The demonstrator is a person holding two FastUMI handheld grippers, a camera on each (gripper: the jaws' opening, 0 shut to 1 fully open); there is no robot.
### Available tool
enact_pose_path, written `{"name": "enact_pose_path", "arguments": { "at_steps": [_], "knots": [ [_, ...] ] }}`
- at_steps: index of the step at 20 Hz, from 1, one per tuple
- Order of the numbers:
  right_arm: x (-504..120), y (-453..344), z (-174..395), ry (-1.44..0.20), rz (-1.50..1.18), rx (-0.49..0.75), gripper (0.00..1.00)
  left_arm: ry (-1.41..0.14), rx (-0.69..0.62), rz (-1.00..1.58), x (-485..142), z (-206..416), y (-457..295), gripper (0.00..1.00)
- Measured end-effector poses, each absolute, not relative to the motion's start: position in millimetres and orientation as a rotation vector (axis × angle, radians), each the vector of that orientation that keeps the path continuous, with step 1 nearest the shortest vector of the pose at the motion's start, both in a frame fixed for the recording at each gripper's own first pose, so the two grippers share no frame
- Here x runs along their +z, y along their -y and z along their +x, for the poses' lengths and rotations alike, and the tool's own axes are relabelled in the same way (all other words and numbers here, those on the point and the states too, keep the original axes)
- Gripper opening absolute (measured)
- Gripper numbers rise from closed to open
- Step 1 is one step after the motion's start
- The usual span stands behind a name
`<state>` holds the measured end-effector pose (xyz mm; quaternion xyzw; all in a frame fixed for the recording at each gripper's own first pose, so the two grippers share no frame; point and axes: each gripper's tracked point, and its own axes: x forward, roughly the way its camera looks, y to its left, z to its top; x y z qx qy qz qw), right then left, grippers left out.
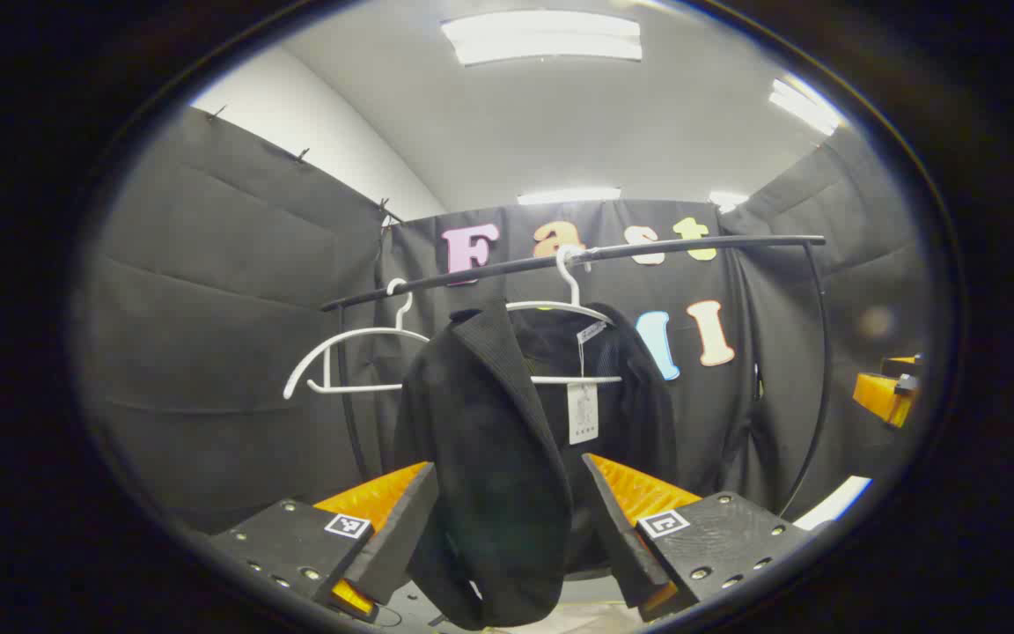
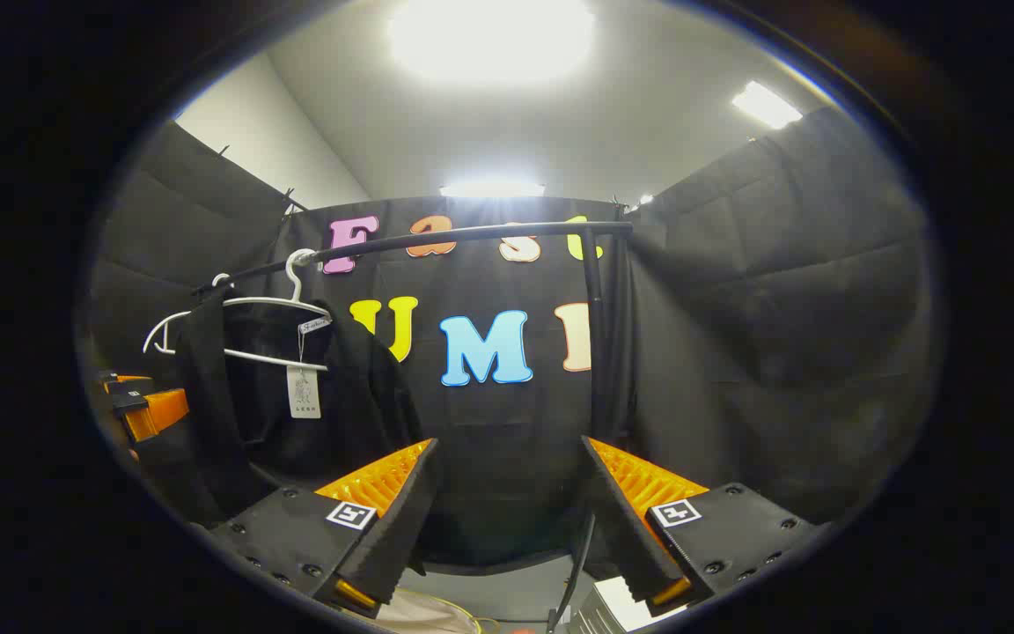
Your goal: Grasp the clothes on the hanger with both hands and then place them into the laundry hamper below.
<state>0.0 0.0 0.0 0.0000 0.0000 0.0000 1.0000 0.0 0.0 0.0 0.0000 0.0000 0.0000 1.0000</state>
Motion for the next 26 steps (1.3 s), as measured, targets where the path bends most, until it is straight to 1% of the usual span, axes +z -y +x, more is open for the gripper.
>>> {"name": "enact_pose_path", "arguments": {
  "at_steps": [7, 8, 15, 16, 17, 19, 20, 21, 26],
  "knots": [
    [2, -3, -3, 0.003, -0.007, -0.001, 0.98, 0.004, -0.024, 0.012, 3, -9, -1, 0.92],
    [2, -5, -3, 0.003, -0.01, -0.002, 0.92, 0.004, -0.03, 0.011, 2, -10, -2, 0.94],
    [-2, -8, -12, 0.0, -0.012, -0.024, 0.92, 0.022, -0.05, 0.039, 6, -17, -5, 0.94],
    [-2, -10, -13, -0.001, -0.007, -0.027, 0.92, 0.026, -0.053, 0.046, 7, -19, -6, 0.92],
    [-2, -12, -15, -0.002, -0.004, -0.029, 0.92, 0.03, -0.057, 0.051, 7, -19, -7, 0.94],
    [-1, -16, -17, 0.001, -0.005, -0.034, 0.92, 0.034, -0.066, 0.053, 8, -20, -8, 0.94],
    [0, -17, -18, 0.003, -0.008, -0.034, 0.92, 0.034, -0.068, 0.052, 7, -22, -10, 0.92],
    [1, -20, -19, 0.006, -0.009, -0.033, 0.98, 0.035, -0.069, 0.052, 8, -23, -11, 0.92],
    [8, -42, -19, 0.02, -0.007, -0.007, 0.98, 0.033, -0.08, 0.043, 8, -18, -21, 0.92]
  ]
}}
